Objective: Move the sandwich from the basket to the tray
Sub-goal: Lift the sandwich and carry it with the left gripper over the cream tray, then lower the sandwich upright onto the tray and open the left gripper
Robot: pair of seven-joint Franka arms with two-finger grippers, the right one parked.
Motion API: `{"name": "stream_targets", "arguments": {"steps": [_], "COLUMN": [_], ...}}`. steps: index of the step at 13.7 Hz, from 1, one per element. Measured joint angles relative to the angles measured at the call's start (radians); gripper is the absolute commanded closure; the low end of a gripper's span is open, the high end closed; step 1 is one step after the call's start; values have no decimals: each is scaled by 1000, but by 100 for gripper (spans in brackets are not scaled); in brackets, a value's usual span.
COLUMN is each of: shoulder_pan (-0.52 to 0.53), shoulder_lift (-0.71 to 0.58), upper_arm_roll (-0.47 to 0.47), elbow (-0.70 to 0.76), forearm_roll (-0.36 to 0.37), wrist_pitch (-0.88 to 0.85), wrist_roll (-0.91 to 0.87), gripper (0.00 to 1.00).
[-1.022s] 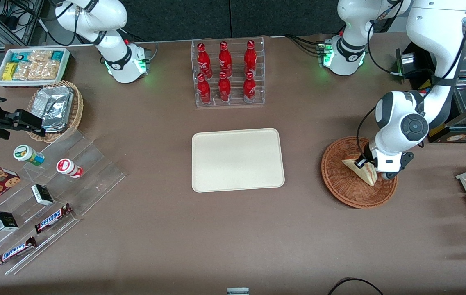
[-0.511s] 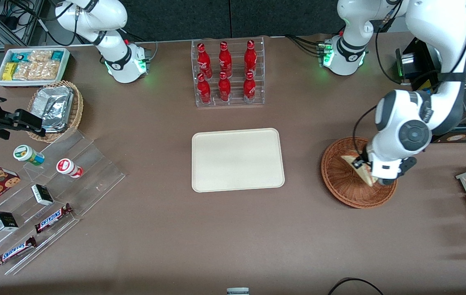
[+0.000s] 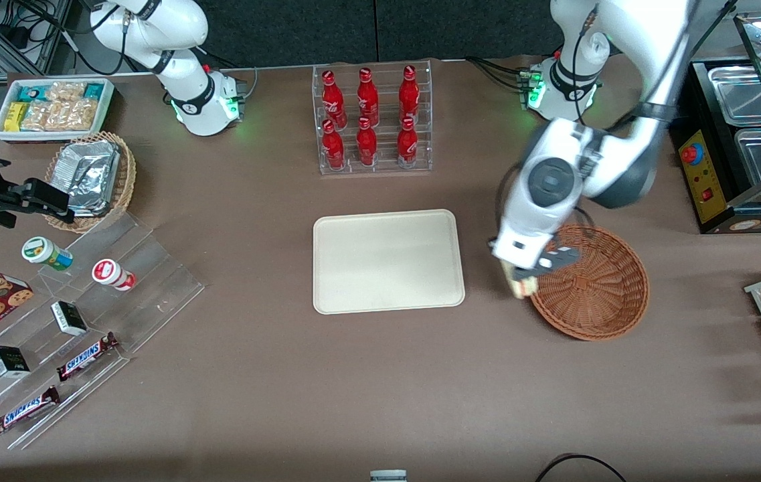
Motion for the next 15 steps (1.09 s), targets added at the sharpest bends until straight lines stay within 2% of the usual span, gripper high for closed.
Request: {"name": "stream_targets", "arguments": {"steps": [5,11,15], "shoulder_pan": [-185,-305,-354], "shoulder_lift": [163,411,482], "upper_arm_roll": [0,2,6], "elbow": [176,443,491], "forearm_roll": [-9,-8,22], "wrist_pitch": [2,4,0], "wrist_roll": [1,30,28], "gripper": [100,100,100]}}
